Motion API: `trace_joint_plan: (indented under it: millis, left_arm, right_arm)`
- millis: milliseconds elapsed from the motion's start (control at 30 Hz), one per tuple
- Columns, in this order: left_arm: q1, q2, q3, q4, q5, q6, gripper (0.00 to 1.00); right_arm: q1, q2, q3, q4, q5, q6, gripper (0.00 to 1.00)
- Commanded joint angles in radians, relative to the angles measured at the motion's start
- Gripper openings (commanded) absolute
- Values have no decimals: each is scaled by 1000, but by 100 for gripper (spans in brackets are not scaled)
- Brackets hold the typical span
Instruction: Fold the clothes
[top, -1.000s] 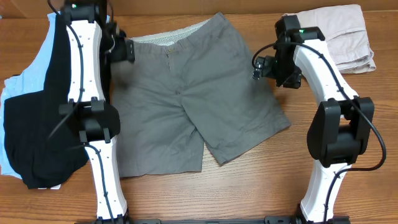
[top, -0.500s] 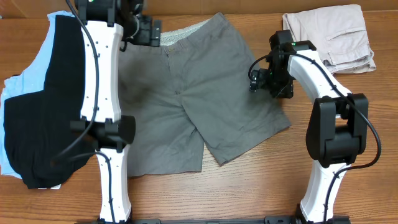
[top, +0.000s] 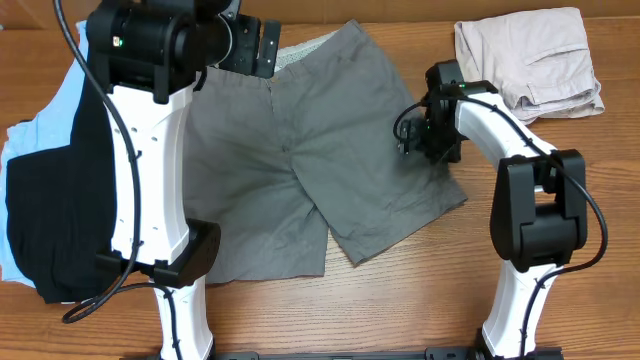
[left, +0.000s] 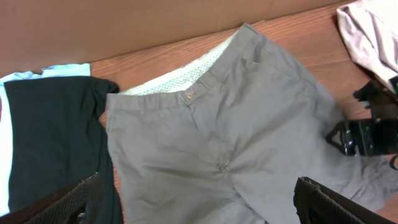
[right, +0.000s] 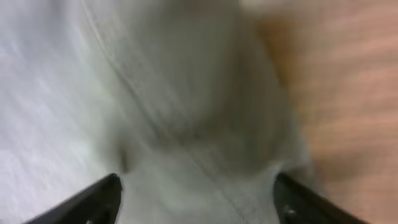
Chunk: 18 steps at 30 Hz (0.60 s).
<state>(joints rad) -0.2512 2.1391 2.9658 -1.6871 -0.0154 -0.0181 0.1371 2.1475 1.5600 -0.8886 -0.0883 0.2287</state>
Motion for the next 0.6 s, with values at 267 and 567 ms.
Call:
trace_joint_plan:
  millis: [267,567]
  left_arm:
    - [2,8,-121,-2,-78,18,100]
    - [4,11,-208,84,-97,18,100]
  right_arm:
    - [-3,10,-64,179,116,37,15]
    - [-15,25,-64,260,254,56,4]
